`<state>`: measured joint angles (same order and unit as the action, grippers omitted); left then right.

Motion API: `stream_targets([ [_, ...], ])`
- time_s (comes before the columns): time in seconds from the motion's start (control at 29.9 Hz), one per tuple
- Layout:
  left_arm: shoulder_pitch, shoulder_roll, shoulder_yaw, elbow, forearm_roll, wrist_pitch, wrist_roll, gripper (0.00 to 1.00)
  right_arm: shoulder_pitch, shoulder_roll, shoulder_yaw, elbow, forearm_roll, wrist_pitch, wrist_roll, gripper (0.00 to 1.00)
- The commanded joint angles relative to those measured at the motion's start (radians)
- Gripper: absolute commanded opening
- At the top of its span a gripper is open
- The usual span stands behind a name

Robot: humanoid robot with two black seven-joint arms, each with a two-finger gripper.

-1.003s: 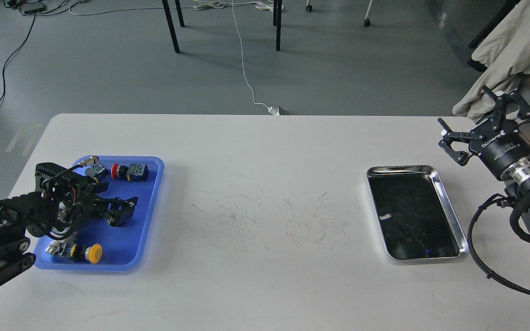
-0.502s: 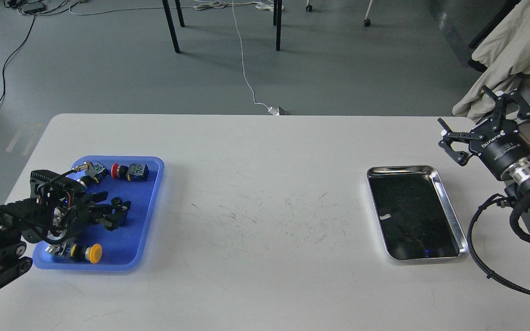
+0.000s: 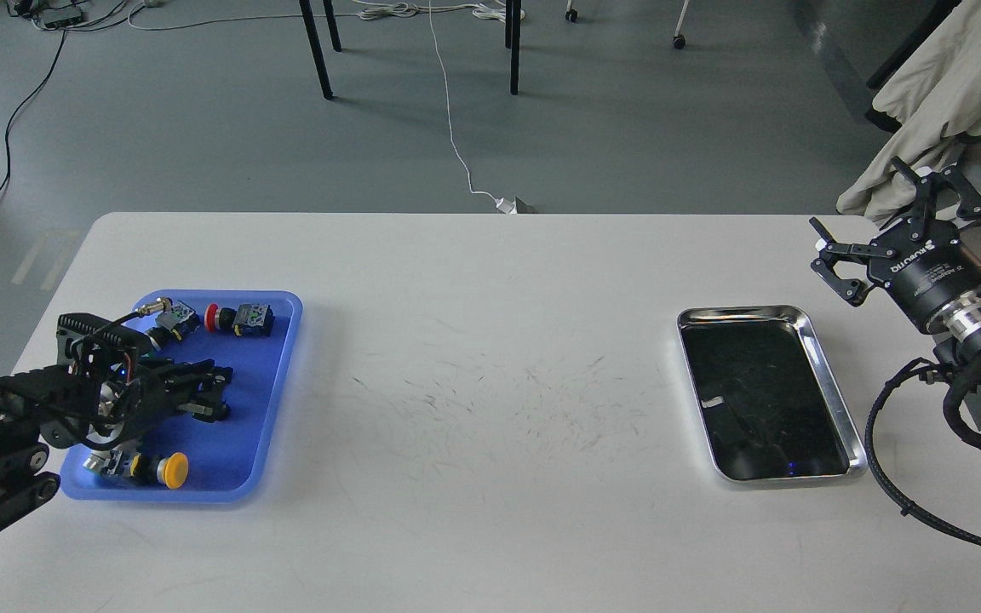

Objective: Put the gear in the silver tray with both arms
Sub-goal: 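Carry the black gear with the left gripper to the table's middle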

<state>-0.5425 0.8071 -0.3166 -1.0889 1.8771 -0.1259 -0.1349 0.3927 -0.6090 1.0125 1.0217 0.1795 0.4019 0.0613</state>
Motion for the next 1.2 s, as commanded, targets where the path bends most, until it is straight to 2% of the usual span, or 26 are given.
stream_targets([
  [0.0,-0.014,0.033,-0.009,-0.037,-0.041,0.002,0.008,0.16,0.0,0.0,0.001,0.0,0.0,0.0,0.0,0.99],
  [0.13,-0.071,0.119,-0.01,-0.208,-0.049,-0.035,0.037,0.16,0.0,-0.002,0.001,0.001,0.0,0.0,0.0,0.99],
  [0.23,-0.141,0.152,-0.013,-0.373,-0.065,-0.087,0.099,0.16,0.002,-0.003,0.001,0.0,0.0,0.0,0.0,0.99],
  [0.3,-0.189,0.132,-0.013,-0.452,-0.101,-0.115,0.153,0.16,0.002,-0.012,0.001,0.0,0.0,0.0,0.0,0.99],
  [0.37,-0.223,0.066,-0.012,-0.489,-0.121,-0.126,0.213,0.16,0.001,-0.025,0.001,-0.003,0.0,0.0,0.0,0.99],
  [0.47,-0.254,-0.135,-0.004,-0.48,-0.128,-0.129,0.282,0.16,0.003,-0.047,0.0,-0.008,0.0,0.0,-0.002,0.99],
  [0.57,-0.261,-0.3,0.001,-0.416,-0.119,-0.132,0.319,0.16,0.003,-0.067,-0.003,-0.014,-0.002,0.0,-0.002,0.99],
  [0.7,-0.271,-0.553,0.025,-0.268,-0.108,-0.144,0.327,0.16,0.002,-0.094,-0.008,-0.015,-0.005,0.0,-0.002,0.99],
  [0.9,-0.261,-0.782,0.068,-0.05,-0.059,-0.138,0.291,0.16,0.005,-0.114,-0.005,-0.045,-0.005,0.0,-0.002,0.99],
  [1.0,-0.255,-0.807,0.085,0.013,-0.056,-0.123,0.262,0.16,0.003,-0.126,-0.005,-0.046,-0.005,0.0,-0.002,0.99],
  [1.17,-0.232,-0.807,0.128,0.081,-0.059,-0.069,0.245,0.16,0.0,-0.13,-0.008,-0.046,-0.005,0.0,-0.002,0.99],
])
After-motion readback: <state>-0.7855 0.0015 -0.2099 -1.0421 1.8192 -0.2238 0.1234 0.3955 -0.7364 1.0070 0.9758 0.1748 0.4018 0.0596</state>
